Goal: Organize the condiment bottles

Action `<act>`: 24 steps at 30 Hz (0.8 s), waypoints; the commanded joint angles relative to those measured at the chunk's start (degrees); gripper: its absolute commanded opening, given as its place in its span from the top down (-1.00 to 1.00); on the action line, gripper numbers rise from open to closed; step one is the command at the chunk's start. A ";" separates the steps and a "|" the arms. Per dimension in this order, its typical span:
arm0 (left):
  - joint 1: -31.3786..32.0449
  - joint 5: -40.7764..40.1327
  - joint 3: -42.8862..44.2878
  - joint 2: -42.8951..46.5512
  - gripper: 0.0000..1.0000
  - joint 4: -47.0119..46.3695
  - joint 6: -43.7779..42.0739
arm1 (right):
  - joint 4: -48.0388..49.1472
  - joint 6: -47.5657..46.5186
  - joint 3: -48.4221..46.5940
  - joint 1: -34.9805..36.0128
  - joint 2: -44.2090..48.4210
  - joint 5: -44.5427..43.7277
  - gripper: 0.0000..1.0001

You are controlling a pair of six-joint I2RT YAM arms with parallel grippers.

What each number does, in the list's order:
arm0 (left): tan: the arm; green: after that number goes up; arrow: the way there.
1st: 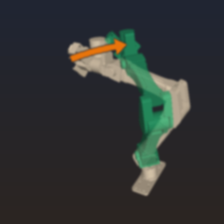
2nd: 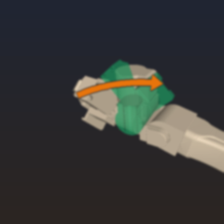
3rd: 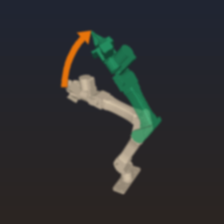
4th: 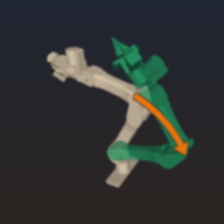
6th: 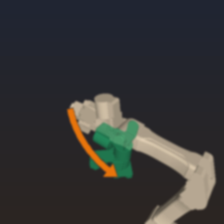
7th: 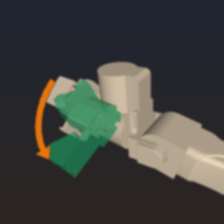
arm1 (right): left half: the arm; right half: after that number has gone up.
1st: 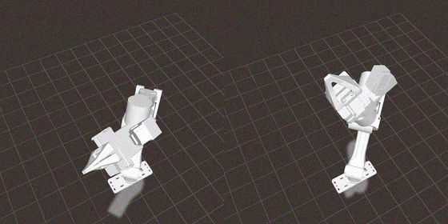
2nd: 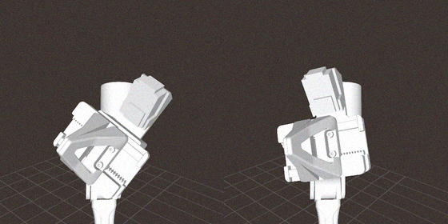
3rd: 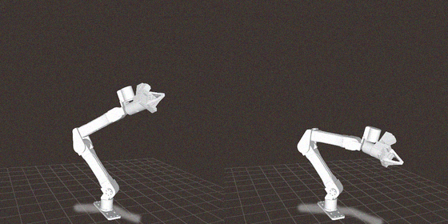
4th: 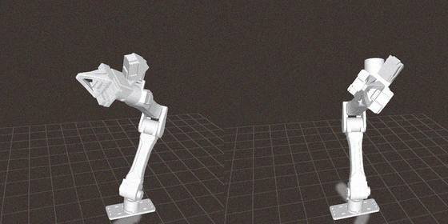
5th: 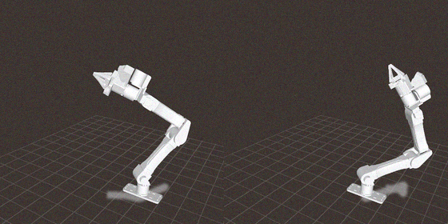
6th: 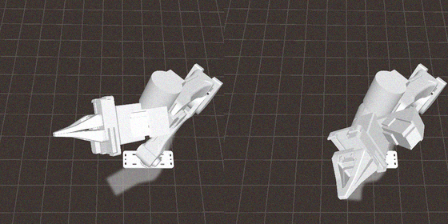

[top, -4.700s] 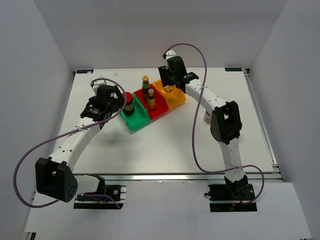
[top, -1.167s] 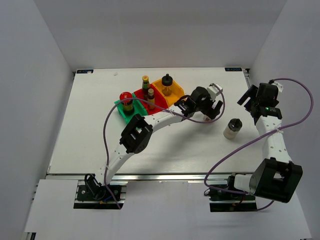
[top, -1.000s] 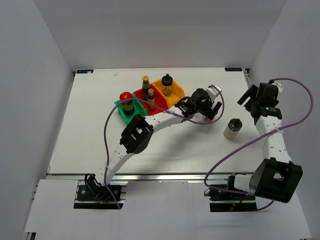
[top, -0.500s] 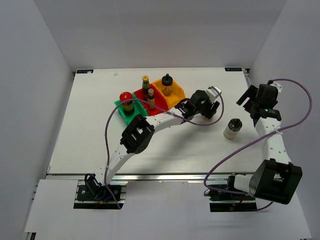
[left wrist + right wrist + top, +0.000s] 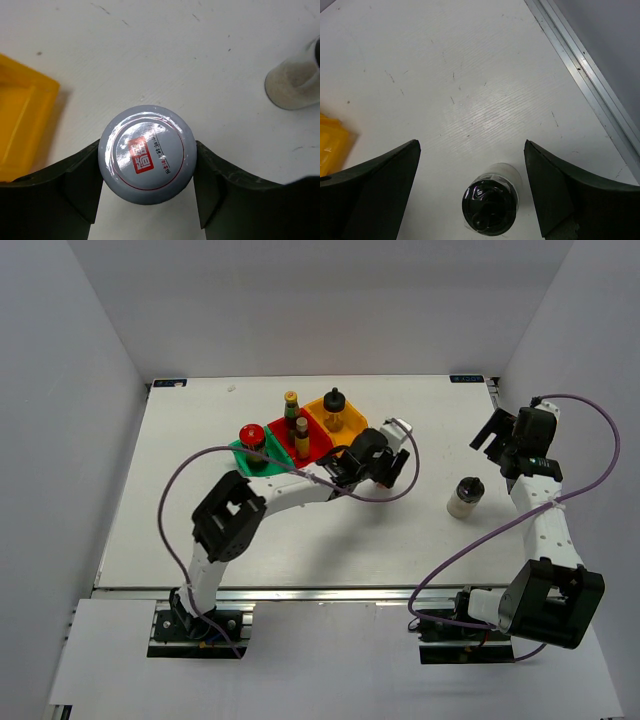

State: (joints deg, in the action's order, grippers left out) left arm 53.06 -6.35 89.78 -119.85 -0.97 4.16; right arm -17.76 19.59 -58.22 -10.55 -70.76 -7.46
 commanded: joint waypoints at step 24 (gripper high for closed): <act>-20.45 -21.25 -35.46 41.55 0.31 -2.19 12.01 | 4.93 -0.17 1.62 -0.26 0.45 4.91 -0.79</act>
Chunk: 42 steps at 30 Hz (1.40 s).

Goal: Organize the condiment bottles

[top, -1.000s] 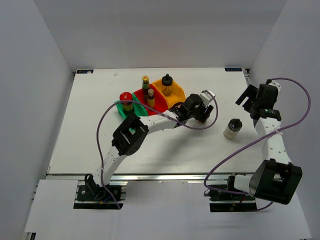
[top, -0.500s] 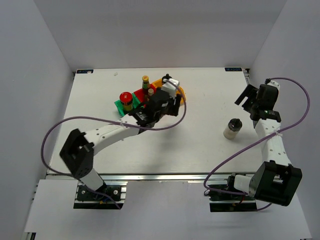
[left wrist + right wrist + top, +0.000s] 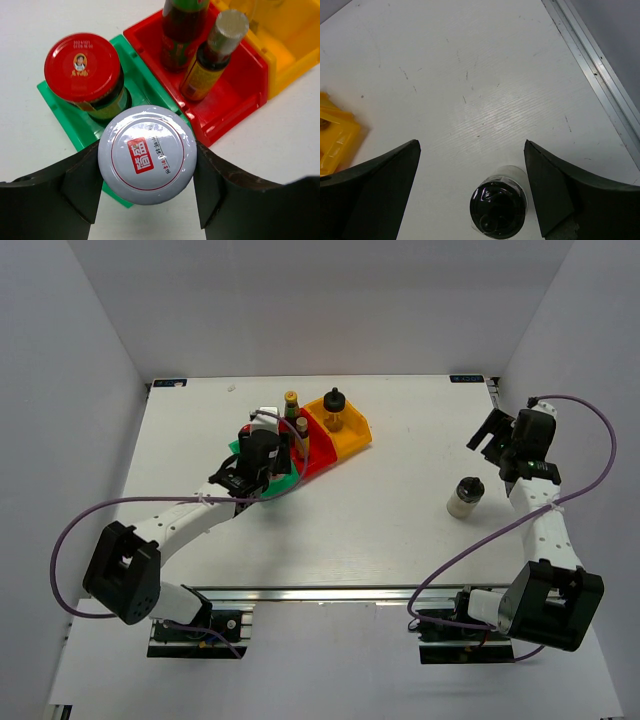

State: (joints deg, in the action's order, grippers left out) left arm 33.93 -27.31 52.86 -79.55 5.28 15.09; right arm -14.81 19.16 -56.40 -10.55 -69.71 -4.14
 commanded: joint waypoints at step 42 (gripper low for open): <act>-2.64 -7.76 -2.16 -3.08 -0.96 -10.57 11.01 | -18.85 1.41 -0.20 1.14 4.15 -6.76 -0.79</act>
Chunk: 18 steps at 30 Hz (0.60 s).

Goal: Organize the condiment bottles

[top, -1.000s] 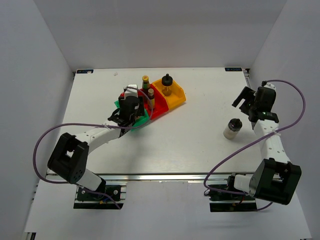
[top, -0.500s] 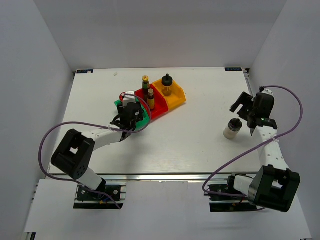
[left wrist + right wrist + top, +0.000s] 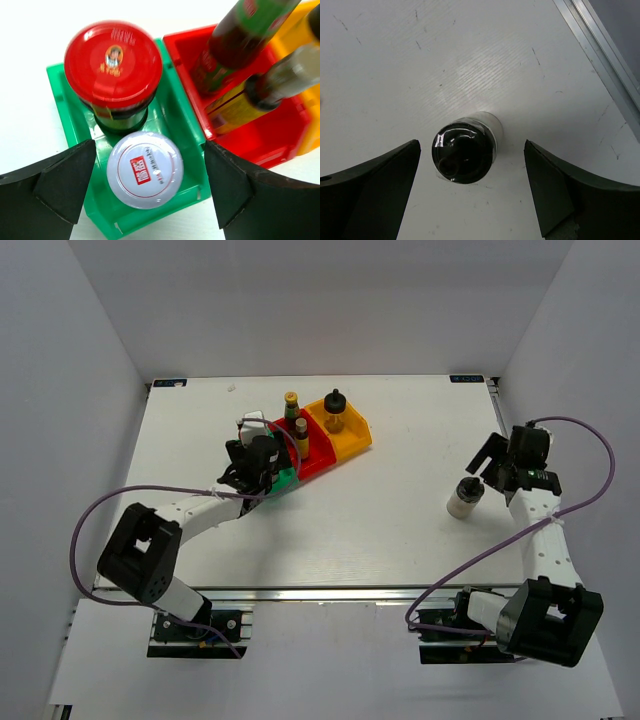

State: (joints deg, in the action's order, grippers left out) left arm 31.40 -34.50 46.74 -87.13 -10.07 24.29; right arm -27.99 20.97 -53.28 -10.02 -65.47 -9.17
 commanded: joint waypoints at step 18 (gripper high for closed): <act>-0.02 -5.13 14.61 15.94 -0.96 25.54 6.12 | -10.25 0.03 -2.10 4.84 -7.30 -3.31 -0.68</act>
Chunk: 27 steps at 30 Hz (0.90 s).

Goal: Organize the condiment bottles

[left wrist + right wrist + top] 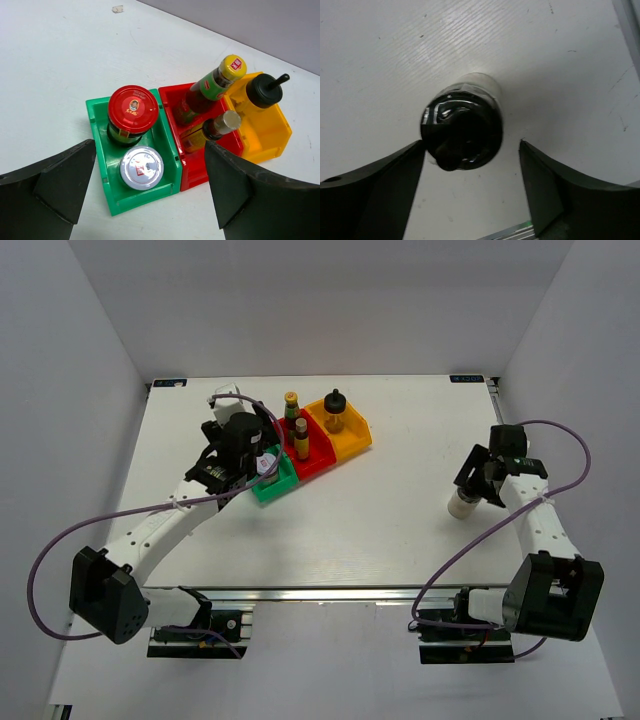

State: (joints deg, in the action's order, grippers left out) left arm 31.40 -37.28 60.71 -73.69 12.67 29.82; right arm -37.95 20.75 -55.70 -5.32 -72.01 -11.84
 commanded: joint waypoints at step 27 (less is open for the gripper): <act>-0.37 -7.90 3.01 -0.05 -0.96 5.52 -0.12 | 3.32 -0.62 -9.85 3.12 -7.96 -4.78 -0.79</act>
State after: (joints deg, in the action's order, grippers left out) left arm 31.38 -43.94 61.01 -73.45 16.84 30.00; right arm -36.97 20.51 -61.17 -2.17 -77.56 -14.81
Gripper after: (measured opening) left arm 0.982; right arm 0.893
